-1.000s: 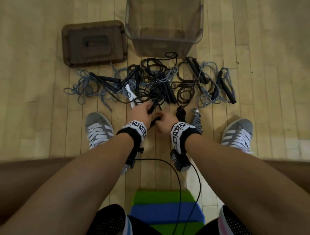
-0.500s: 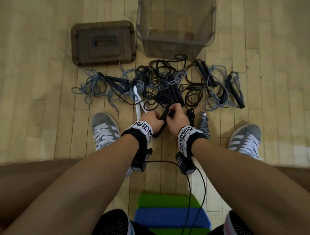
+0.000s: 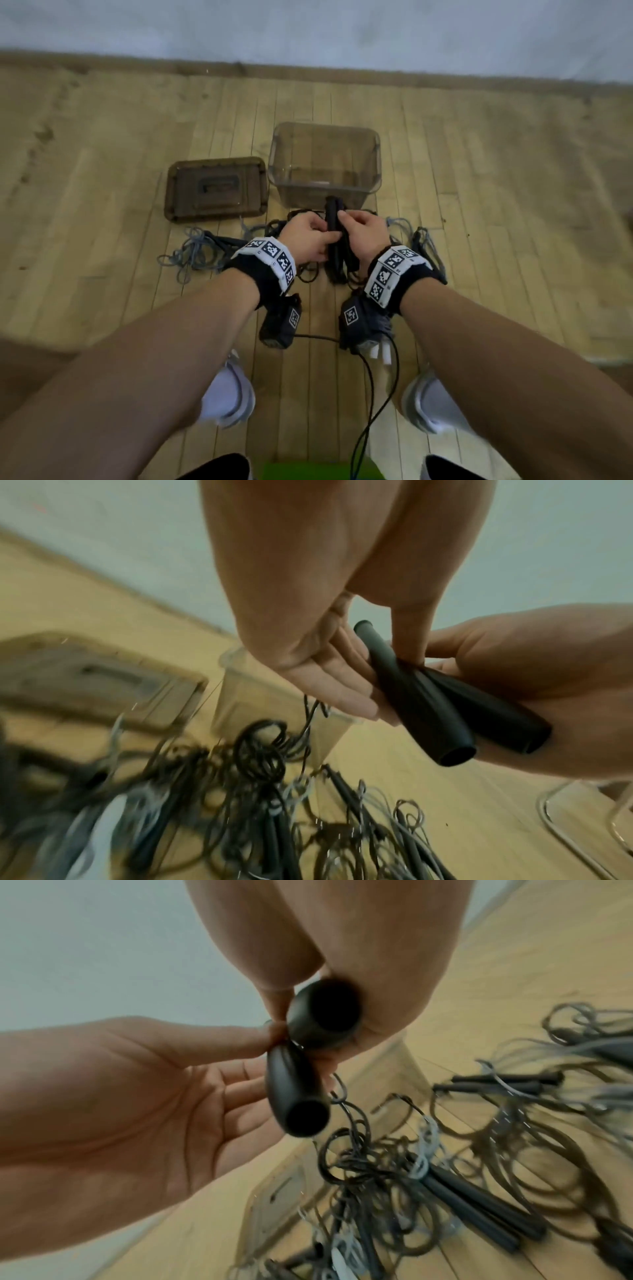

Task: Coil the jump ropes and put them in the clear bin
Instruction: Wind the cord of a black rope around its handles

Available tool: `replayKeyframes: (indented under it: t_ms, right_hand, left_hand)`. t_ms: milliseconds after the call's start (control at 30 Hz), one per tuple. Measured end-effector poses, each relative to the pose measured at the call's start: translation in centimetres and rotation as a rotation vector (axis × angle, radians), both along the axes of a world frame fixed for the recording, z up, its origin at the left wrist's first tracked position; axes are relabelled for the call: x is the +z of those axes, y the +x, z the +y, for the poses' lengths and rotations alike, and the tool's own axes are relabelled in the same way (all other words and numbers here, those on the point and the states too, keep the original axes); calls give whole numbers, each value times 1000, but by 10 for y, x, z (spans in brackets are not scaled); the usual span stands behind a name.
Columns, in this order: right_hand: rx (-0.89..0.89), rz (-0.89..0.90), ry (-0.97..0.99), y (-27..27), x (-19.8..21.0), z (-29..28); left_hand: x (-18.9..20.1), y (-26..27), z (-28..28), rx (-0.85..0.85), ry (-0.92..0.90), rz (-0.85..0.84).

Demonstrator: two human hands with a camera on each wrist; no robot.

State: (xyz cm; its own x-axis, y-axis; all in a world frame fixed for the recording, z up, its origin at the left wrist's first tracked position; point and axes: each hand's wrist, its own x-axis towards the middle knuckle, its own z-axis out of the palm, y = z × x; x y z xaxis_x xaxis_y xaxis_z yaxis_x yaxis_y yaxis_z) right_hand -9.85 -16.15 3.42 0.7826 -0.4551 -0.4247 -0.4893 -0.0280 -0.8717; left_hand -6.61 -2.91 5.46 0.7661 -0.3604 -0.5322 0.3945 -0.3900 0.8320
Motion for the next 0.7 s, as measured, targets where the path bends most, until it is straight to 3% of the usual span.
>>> replayKeyframes:
  t_ms: [233,367,533,700]
  right_hand:
    - [12,-184,170,27,94,-10]
    - [103,-237,128,35,146,-19]
    - [190,-381,219,28,206,-24]
    - [300,-430,121,23,238,-34]
  left_hand:
    - [107,29,-9,-17,3,-243]
    - [160,40,-15,-51,-43,-305]
    - [206,45,-17,-144,61,-598]
    - [225,42,-16,-191,138,-823]
